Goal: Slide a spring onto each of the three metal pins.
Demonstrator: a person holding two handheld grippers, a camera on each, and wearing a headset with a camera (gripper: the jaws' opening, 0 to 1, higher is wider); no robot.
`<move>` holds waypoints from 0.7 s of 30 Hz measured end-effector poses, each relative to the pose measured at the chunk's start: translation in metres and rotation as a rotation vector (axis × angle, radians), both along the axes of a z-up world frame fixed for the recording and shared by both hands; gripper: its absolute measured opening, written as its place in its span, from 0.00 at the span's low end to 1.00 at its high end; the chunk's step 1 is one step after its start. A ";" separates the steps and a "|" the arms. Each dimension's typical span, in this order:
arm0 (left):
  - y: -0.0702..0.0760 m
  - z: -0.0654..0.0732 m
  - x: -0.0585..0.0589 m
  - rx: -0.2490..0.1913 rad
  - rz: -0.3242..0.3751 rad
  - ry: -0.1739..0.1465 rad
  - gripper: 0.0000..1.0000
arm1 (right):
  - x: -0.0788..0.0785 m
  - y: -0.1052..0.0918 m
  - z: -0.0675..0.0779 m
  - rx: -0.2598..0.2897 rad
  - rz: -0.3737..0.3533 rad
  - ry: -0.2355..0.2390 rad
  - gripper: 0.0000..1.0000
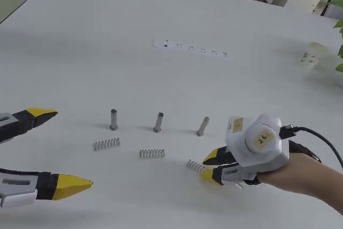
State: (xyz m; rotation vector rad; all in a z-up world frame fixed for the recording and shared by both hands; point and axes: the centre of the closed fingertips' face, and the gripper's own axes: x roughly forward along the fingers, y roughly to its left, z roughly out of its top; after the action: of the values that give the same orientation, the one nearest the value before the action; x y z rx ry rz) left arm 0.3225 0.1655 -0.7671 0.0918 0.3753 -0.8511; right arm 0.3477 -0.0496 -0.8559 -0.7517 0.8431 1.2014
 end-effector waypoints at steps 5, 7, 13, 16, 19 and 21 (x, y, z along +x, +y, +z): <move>-0.004 0.001 -0.001 -0.002 -0.011 0.002 0.90 | 0.000 -0.004 -0.006 -0.020 0.002 0.004 0.12; -0.005 0.001 -0.002 -0.001 -0.017 0.004 0.90 | 0.001 -0.006 -0.009 -0.032 0.002 0.002 0.09; -0.011 0.003 -0.004 -0.007 -0.033 0.004 0.89 | 0.002 -0.006 0.001 -0.014 0.015 -0.015 0.08; -0.014 0.004 -0.006 -0.013 -0.045 0.005 0.88 | 0.004 -0.003 0.010 0.001 0.025 -0.031 0.08; -0.019 0.002 -0.007 -0.012 -0.059 0.010 0.87 | 0.004 0.002 0.021 0.019 0.039 -0.048 0.08; -0.023 0.003 -0.009 -0.014 -0.073 0.012 0.86 | 0.004 0.005 0.027 0.030 0.049 -0.058 0.08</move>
State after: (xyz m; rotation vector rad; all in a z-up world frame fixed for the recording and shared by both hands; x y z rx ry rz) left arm 0.3138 0.1425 -0.7645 0.0876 0.3791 -0.9262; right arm 0.3519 -0.0444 -0.8293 -0.7827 0.7612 1.2271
